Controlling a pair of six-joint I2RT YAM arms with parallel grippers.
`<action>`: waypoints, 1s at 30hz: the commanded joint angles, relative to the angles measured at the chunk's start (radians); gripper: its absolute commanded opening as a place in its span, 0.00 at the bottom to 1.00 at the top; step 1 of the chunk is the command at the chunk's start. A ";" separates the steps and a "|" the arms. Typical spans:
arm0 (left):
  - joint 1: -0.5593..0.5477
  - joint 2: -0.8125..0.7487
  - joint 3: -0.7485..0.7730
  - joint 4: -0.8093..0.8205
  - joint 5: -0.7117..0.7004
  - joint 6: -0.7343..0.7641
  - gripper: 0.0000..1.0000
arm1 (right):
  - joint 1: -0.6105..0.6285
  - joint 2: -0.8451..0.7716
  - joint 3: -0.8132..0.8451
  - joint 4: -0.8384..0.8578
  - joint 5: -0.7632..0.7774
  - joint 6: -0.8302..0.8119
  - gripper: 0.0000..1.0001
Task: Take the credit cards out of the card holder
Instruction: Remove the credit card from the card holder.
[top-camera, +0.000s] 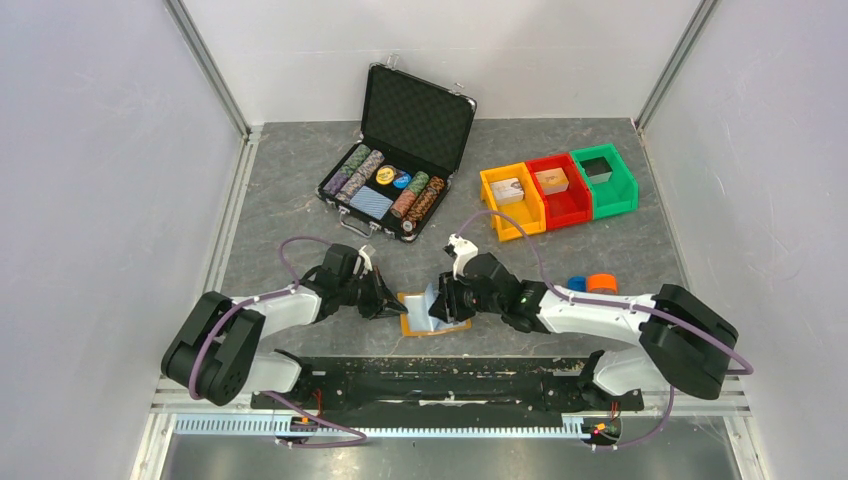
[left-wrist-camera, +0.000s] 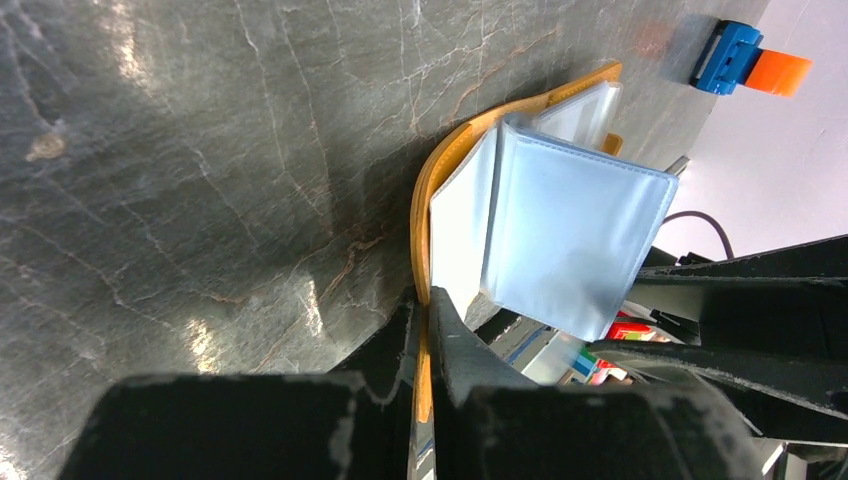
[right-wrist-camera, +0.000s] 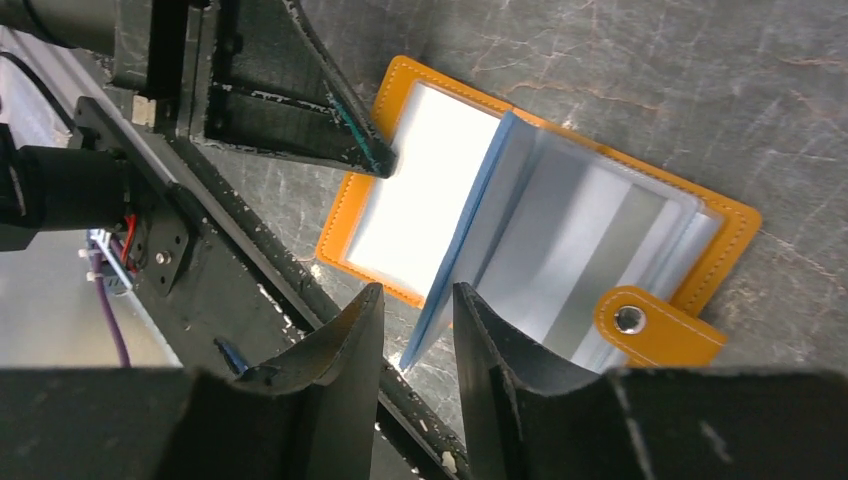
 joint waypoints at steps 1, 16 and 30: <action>-0.008 0.002 0.014 0.029 0.029 -0.022 0.09 | 0.005 0.006 -0.016 0.115 -0.047 0.024 0.35; -0.008 -0.036 0.018 0.000 0.016 -0.022 0.25 | 0.007 0.050 -0.039 0.142 -0.023 0.034 0.37; -0.008 -0.142 0.034 -0.053 -0.022 -0.026 0.52 | 0.018 0.073 -0.041 0.125 0.010 0.022 0.51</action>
